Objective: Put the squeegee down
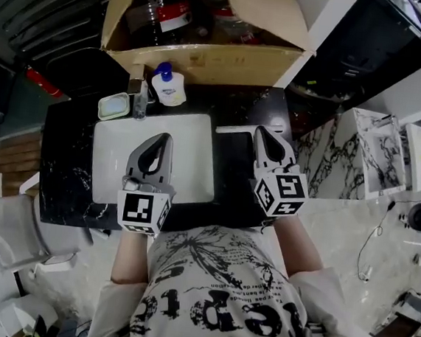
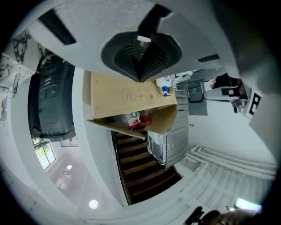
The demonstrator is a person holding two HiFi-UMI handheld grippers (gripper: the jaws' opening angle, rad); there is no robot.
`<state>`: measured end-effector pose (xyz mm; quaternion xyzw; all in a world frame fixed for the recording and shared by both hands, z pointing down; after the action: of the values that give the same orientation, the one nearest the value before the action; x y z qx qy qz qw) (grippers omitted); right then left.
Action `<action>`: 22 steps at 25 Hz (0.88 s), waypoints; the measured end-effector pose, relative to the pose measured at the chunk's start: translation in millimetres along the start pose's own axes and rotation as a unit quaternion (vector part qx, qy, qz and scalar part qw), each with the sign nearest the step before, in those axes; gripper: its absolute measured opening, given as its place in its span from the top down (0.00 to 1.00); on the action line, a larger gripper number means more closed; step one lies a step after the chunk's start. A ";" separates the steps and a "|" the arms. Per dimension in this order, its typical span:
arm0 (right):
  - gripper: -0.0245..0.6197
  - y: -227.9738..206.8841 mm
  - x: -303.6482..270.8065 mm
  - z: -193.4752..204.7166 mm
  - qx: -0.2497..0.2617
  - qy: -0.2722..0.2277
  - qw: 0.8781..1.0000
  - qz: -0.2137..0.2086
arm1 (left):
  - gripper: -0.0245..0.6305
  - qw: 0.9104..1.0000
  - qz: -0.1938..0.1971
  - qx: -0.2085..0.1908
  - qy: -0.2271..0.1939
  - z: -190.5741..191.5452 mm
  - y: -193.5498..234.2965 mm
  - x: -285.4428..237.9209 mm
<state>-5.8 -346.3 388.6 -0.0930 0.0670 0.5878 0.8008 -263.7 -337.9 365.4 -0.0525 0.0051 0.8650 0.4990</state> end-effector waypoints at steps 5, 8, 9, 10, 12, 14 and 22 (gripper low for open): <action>0.97 13.5 15.3 -17.7 0.057 -0.049 0.997 -0.012 | 0.95 1.000 0.008 -0.007 -0.014 -8.8 -1.0 2.2; 0.97 15.4 20.4 -22.0 0.061 -0.059 0.996 -0.016 | 0.95 1.000 0.007 -0.006 -0.016 -16.5 -1.1 2.6; 0.97 14.7 21.0 -22.4 0.056 -0.060 0.996 -0.017 | 0.95 1.000 0.007 -0.005 -0.016 -17.7 -1.1 2.6; 0.97 13.7 21.6 -22.2 0.051 -0.061 0.997 -0.018 | 0.95 1.000 0.008 -0.006 -0.017 -17.2 -1.1 2.6; 0.97 12.5 22.6 -20.9 0.048 -0.063 0.997 -0.017 | 0.95 1.000 0.011 -0.008 -0.021 -14.1 -1.4 3.0; 0.97 12.9 23.3 -20.2 0.053 -0.064 0.996 -0.015 | 0.95 1.000 0.013 -0.008 -0.023 -13.0 -1.7 3.2; 0.98 24.1 25.2 -21.6 0.066 -0.077 0.995 -0.026 | 0.95 1.000 0.015 0.001 -0.022 -18.0 -2.6 5.3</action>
<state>-21.2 -320.8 360.5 0.0039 0.0416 0.5664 0.8231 -262.5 -333.2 347.1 -0.0330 -0.0042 0.8731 0.4863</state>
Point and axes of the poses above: the fingertips, and each gripper's own axes: x backward along the fingers, y to its left, z out of its underside, the point moved 7 cm from there along x, backward along the fingers, and after that the axes turned 1 degree about y, right-handed, at the moved point
